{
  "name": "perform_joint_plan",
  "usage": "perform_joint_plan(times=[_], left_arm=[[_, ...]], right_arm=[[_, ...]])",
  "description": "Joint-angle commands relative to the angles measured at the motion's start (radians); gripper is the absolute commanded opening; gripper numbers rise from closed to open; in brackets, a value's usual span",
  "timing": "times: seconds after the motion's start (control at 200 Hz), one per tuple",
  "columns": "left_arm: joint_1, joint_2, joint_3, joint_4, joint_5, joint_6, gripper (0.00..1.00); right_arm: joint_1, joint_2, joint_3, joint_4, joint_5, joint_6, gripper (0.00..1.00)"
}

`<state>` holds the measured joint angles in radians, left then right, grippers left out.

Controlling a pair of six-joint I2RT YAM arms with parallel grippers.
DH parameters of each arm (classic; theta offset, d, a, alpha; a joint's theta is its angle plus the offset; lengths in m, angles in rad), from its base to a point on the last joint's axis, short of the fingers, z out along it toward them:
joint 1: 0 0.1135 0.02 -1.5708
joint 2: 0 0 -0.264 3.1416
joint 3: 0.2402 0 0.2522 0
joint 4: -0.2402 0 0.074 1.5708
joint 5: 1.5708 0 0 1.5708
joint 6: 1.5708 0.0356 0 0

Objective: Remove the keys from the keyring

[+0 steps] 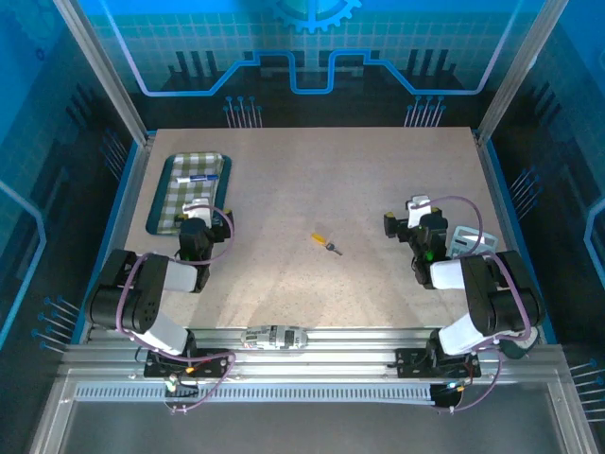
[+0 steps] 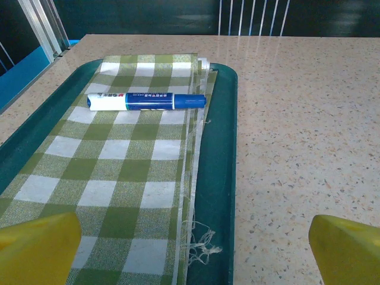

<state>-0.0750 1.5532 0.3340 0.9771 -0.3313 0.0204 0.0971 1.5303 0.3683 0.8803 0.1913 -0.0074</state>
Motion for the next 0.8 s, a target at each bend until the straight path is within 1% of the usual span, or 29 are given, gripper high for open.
perform_joint_plan(times=[0.0,0.721,0.791], left_arm=[[0.001,0.007,0.023,0.012,0.009,-0.014,0.99],[0.012,0.006,0.029,-0.001,0.022,-0.027,0.99],[0.021,0.005,0.03,-0.007,0.027,-0.033,0.99]], right_arm=[[-0.011,0.006,0.024,0.014,-0.009,0.009,1.0],[-0.011,0.005,0.024,0.014,-0.012,0.009,1.0],[-0.005,-0.007,0.029,0.001,0.029,0.016,1.0]])
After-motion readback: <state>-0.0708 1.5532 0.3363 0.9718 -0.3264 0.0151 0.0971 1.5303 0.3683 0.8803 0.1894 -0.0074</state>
